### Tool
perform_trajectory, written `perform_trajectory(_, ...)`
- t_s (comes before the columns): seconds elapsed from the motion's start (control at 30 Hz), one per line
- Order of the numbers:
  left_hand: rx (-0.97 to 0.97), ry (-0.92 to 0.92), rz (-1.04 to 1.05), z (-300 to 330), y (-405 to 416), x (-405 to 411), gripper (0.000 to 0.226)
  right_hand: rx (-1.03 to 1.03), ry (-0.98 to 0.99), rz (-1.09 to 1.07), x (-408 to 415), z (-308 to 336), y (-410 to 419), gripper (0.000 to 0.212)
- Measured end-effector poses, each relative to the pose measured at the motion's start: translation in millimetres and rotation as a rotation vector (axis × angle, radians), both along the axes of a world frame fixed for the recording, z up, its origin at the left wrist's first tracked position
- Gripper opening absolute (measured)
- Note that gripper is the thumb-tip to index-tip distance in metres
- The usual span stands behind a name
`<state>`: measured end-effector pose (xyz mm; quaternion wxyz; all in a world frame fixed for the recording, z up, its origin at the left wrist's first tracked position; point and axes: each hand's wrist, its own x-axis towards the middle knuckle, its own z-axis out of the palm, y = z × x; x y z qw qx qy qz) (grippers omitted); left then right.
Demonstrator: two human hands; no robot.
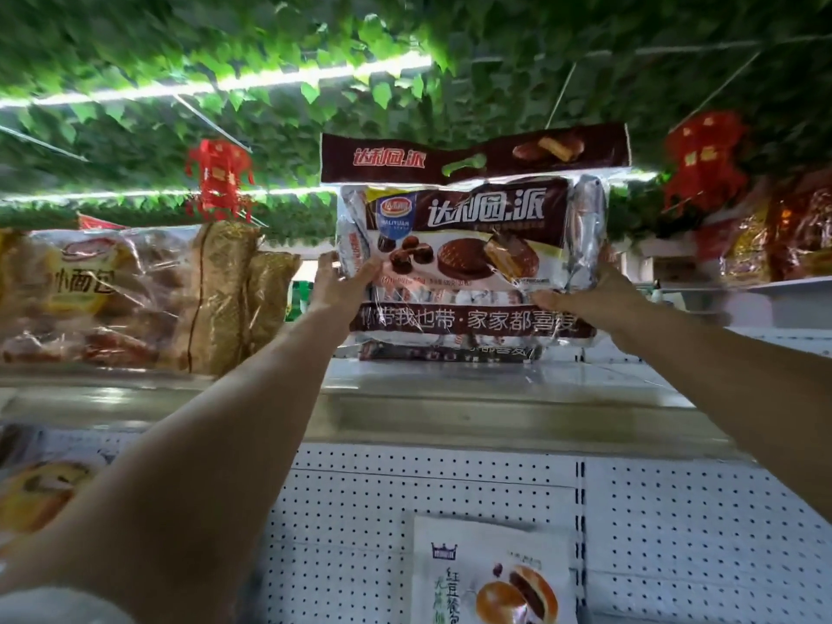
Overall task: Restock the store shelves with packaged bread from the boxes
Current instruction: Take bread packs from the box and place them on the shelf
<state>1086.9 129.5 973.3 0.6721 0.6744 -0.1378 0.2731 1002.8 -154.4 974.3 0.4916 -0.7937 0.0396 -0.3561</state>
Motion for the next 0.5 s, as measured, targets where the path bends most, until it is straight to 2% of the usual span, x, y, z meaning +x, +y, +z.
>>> perform_trajectory(0.17,0.071,0.04,-0.048,-7,3,42,0.061,-0.036,0.139,-0.003,34,-11,-6,0.116)
perform_trajectory(0.27,0.097,0.098,-0.109,-9,3,53,0.057,-0.077,0.228,-0.021,43,-17,-10,0.098)
perform_trajectory(0.4,0.119,0.251,-0.158,-13,5,66,0.061,-0.155,0.326,0.005,47,-19,-14,0.118)
perform_trajectory(0.5,0.195,0.301,-0.155,-16,9,83,0.063,-0.205,0.398,-0.04,49,-21,-17,0.1)
